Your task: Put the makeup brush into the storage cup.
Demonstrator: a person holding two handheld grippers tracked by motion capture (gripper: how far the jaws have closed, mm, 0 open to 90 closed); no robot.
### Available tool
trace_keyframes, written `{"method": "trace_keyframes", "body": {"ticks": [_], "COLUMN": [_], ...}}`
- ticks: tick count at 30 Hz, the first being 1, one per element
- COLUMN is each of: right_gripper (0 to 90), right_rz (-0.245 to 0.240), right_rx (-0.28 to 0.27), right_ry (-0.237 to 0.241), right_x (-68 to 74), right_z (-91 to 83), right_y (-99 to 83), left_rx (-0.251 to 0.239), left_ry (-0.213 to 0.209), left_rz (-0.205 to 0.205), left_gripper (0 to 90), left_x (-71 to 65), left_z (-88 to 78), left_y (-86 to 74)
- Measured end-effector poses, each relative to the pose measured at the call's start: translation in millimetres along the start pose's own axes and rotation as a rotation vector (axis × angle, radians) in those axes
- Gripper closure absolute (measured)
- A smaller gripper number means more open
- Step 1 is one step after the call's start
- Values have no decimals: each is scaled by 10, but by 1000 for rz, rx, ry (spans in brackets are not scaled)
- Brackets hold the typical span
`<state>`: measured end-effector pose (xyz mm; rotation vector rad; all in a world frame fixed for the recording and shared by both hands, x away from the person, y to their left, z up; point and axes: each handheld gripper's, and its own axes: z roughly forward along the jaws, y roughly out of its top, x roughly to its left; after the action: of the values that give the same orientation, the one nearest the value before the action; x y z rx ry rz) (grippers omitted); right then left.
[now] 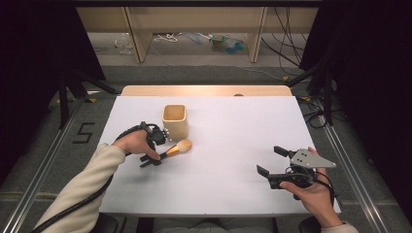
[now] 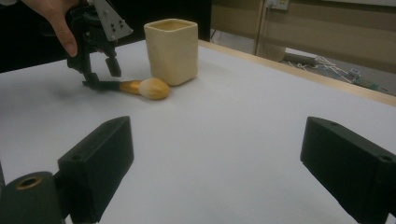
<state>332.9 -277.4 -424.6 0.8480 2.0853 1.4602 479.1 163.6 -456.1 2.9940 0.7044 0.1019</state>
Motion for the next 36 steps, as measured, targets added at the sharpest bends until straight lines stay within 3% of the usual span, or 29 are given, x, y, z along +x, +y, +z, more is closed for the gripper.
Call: {"method": "trace_keyframes", "body": {"ticks": [7, 19, 22, 23, 26, 30, 31, 32, 33, 36], "right_gripper": [110, 113, 115, 115, 115, 116, 116, 117, 118, 120], "right_rz": [31, 24, 2, 24, 21, 19, 5, 4, 13, 4], "right_rx": [-19, 1, -10, 3, 2, 22, -21, -13, 16, -18], "right_ry": [22, 13, 2, 14, 14, 9, 2, 0, 7, 4], "right_x": [20, 16, 2, 15, 13, 15, 7, 5, 11, 7], "right_z": [27, 13, 17, 13, 13, -2, 27, 19, 1, 26], "right_y": [-11, -6, -7, -6, -7, -2, -10, -8, -2, -10], "left_rx": [18, 23, 28, 30, 26, 44, 40, 46, 47, 55], "left_ry": [1, -33, -43, -46, -60, -57, -55, -58, -49, -51], "left_rz": [3, 1, 9, 9, -10, 1, -5, -14, 9, 6], "left_gripper": [376, 525, 563, 569, 590, 627, 634, 646, 675, 705], "left_x": [6, 6, 8, 10, 3, 34, 31, 19, 24, -2], "left_z": [11, 26, 26, 25, 33, 23, 29, 29, 29, 29], "left_y": [15, 16, 25, 28, 26, 46, 48, 52, 61, 71]}}
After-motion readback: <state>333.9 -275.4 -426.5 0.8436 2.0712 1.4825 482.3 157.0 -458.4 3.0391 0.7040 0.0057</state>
